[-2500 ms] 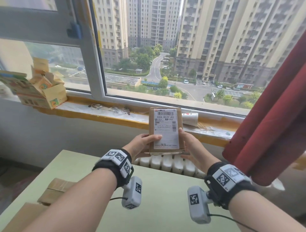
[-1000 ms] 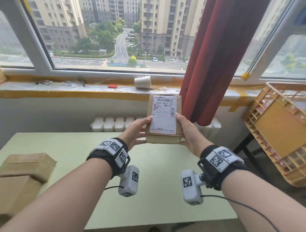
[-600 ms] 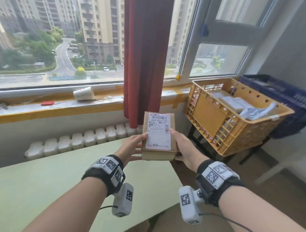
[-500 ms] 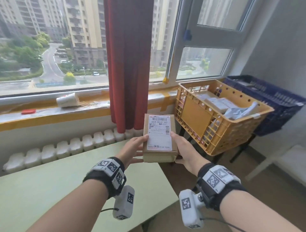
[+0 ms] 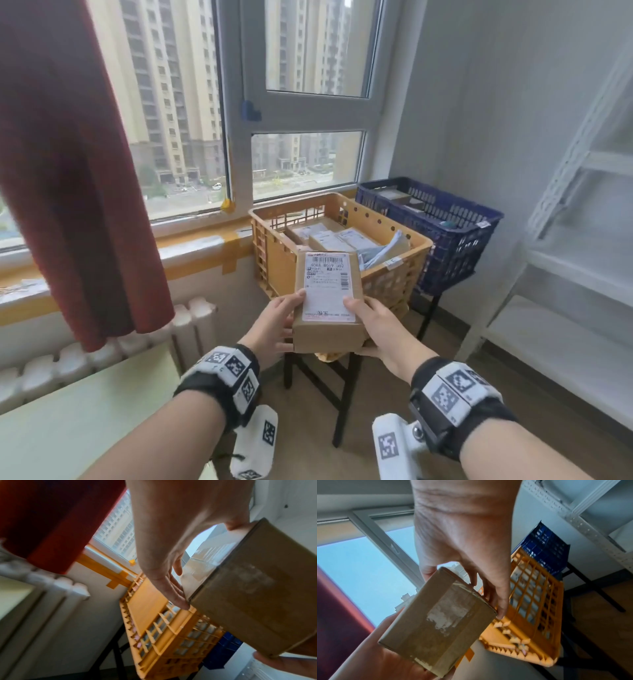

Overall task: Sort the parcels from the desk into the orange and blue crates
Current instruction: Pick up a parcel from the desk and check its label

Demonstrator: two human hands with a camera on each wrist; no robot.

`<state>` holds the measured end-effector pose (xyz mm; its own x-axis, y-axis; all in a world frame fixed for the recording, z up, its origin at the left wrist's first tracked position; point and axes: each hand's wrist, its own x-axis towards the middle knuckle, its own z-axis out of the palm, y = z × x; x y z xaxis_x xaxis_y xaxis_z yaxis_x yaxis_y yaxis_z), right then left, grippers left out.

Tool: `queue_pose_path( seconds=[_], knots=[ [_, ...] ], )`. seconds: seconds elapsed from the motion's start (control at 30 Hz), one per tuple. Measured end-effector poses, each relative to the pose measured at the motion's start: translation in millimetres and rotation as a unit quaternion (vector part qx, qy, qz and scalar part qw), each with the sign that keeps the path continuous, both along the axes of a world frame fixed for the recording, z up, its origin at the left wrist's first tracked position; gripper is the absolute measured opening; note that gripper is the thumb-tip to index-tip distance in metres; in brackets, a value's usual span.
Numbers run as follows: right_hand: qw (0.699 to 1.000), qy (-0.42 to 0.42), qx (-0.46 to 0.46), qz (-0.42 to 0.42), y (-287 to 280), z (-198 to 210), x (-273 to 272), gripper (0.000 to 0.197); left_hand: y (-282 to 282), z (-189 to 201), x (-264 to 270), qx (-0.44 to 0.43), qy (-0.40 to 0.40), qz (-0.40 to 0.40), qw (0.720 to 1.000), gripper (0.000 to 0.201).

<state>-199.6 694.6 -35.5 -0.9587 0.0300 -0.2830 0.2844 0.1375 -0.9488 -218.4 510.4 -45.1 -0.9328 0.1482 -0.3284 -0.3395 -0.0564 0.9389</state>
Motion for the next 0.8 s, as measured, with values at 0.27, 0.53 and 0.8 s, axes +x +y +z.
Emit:
queue_pose_path(
  seconds=[0.27, 0.53, 0.8],
  knots=[
    [0.997, 0.037, 0.004, -0.062, 157, 21, -39, 0.035, 153, 17, -51, -0.002, 0.065, -0.057, 0.996, 0.049],
    [0.989, 0.058, 0.002, -0.134, 261, 27, -75, 0.035, 283, 30, -120, 0.071, 0.059, -0.091, 0.992, 0.024],
    [0.982, 0.081, 0.027, -0.169, 346, 38, -158, 0.035, 382, 31, -227, 0.0, 0.102, -0.102, 0.99, 0.052]
  ],
)
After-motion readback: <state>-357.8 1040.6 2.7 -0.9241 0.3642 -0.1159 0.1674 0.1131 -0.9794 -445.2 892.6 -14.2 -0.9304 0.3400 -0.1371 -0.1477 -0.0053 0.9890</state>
